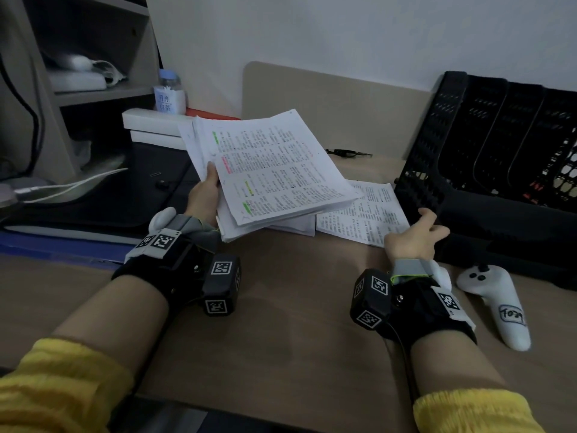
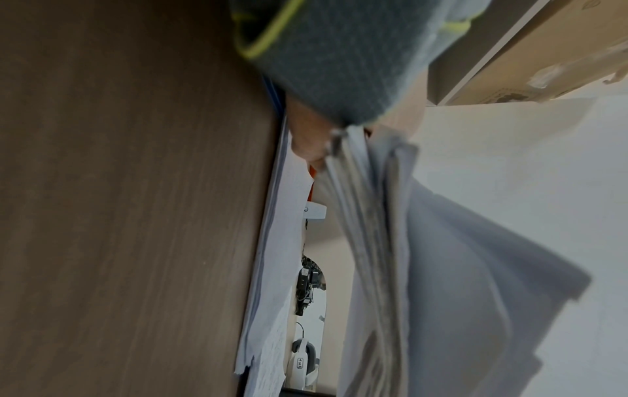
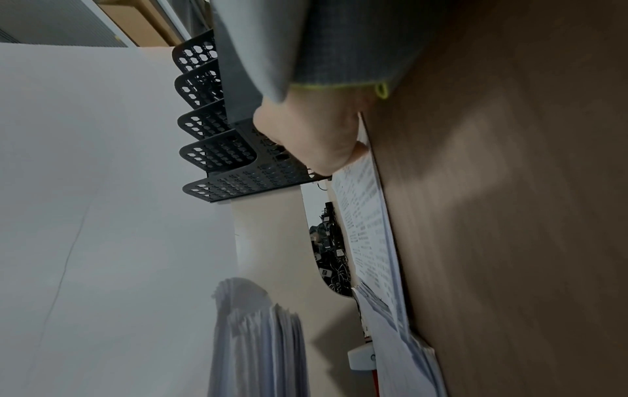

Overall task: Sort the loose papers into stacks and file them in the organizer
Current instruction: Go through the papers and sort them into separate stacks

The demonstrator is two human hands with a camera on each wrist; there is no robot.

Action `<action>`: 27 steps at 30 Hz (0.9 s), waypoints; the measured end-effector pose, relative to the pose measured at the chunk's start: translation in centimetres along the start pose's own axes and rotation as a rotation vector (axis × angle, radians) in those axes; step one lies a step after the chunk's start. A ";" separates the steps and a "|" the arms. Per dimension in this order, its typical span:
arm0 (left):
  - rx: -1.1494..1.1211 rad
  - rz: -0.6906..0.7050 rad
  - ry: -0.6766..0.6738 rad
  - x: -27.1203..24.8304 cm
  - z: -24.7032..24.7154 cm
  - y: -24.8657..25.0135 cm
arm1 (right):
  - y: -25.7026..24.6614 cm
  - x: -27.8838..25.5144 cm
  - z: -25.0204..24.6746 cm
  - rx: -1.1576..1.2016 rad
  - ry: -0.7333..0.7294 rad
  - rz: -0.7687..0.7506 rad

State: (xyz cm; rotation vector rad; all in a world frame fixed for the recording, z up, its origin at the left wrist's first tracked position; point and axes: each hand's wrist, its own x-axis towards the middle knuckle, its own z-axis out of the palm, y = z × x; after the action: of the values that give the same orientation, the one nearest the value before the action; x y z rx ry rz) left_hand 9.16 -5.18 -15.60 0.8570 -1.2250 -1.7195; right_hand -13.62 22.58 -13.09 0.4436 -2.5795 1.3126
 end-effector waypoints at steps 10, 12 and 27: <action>0.147 0.015 -0.030 -4.3 2.7 2.2 | -1.6 -0.3 1.3 0.613 -0.328 -0.037; 0.178 0.023 -0.061 -4.5 2.9 2.2 | -1.8 -0.6 1.4 0.730 -0.604 0.119; 0.223 0.050 -0.012 -4.8 3.1 2.3 | -0.9 0.0 1.3 0.548 -0.376 -0.035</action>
State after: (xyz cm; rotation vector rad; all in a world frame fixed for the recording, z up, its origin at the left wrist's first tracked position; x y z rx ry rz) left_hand 8.96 0.02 -12.20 0.9385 -1.4543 -1.5696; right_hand -13.33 21.00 -13.16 0.8969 -2.4253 2.0977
